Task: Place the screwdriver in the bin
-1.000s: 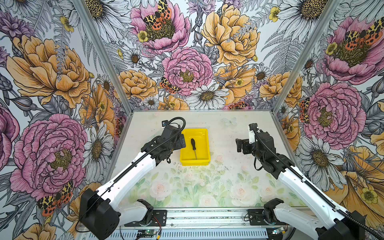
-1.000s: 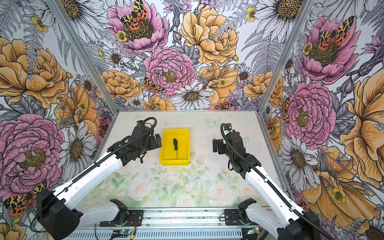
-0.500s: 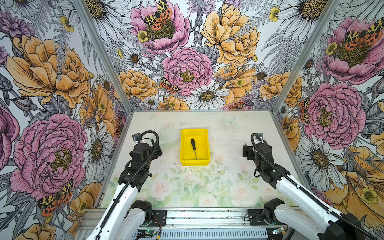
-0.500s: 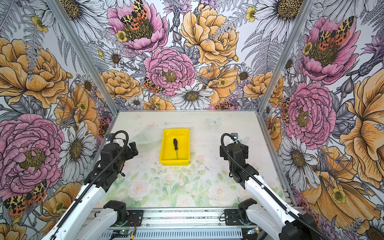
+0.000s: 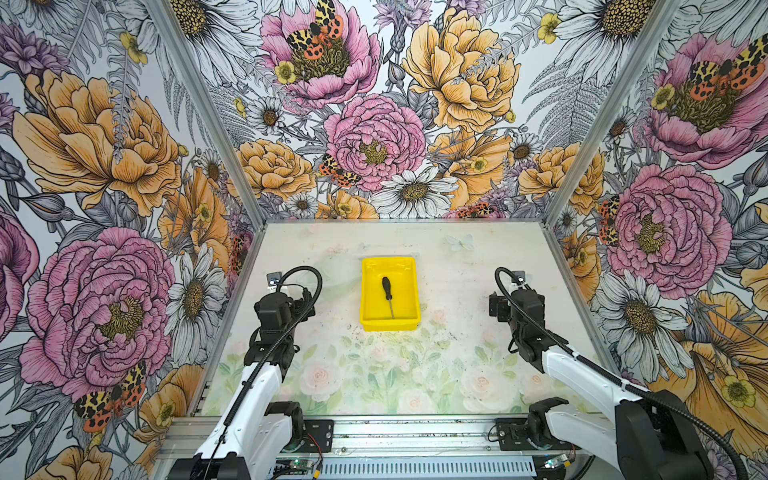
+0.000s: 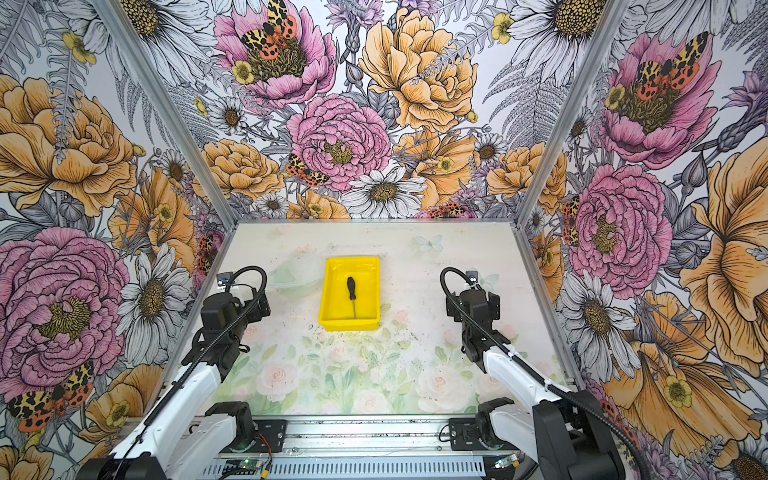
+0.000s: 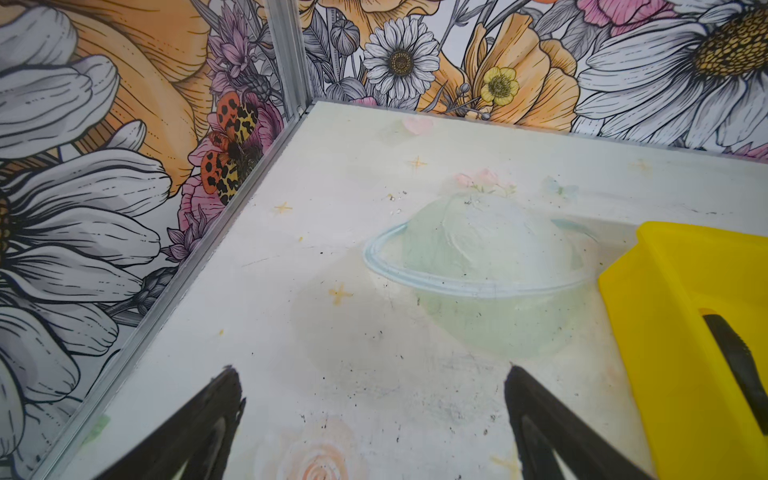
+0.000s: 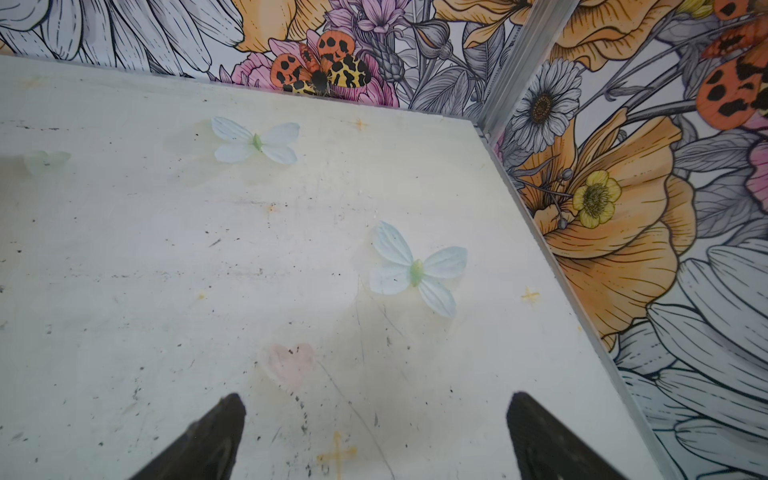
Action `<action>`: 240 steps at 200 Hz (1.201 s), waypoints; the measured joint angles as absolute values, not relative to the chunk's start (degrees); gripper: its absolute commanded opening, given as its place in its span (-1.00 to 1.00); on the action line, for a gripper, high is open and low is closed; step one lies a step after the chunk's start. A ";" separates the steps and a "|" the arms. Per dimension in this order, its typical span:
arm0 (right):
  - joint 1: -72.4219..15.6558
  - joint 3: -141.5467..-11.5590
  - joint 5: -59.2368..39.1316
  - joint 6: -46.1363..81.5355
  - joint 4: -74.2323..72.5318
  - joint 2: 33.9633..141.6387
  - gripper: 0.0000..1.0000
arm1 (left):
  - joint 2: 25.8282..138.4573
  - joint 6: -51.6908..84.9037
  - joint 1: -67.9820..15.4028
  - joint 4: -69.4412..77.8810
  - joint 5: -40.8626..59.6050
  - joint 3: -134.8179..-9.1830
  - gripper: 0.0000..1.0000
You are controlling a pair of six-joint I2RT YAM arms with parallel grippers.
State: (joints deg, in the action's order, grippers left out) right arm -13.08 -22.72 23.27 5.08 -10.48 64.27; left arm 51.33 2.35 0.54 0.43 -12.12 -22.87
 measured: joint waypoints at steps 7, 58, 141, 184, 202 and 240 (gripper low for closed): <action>-12.82 -22.41 23.29 5.13 -11.25 64.97 0.99 | 52.77 2.37 0.62 2.11 -12.10 -22.22 0.97; -10.00 -22.02 23.79 5.52 -17.34 69.43 0.99 | 65.01 2.83 0.97 16.36 -11.44 -19.97 0.97; -5.67 -27.35 23.53 5.52 -22.15 78.81 0.99 | 74.43 2.81 1.76 30.41 -9.26 -21.19 0.97; -4.03 -28.47 22.52 6.22 -23.05 80.03 0.99 | 76.55 2.81 2.04 33.85 -8.45 -21.71 0.97; -3.70 -28.47 22.22 6.57 -23.53 80.27 0.99 | 78.06 2.83 2.15 35.33 -8.08 -22.00 0.97; -3.40 -30.74 21.52 6.57 -24.62 83.70 0.99 | 83.07 2.81 2.17 40.03 -7.07 -23.18 0.97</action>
State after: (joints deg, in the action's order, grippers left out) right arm -3.40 -30.74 21.52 6.57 -24.62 83.70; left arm 83.07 2.81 2.17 40.03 -7.07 -23.18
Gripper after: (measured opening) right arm 0.995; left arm 0.986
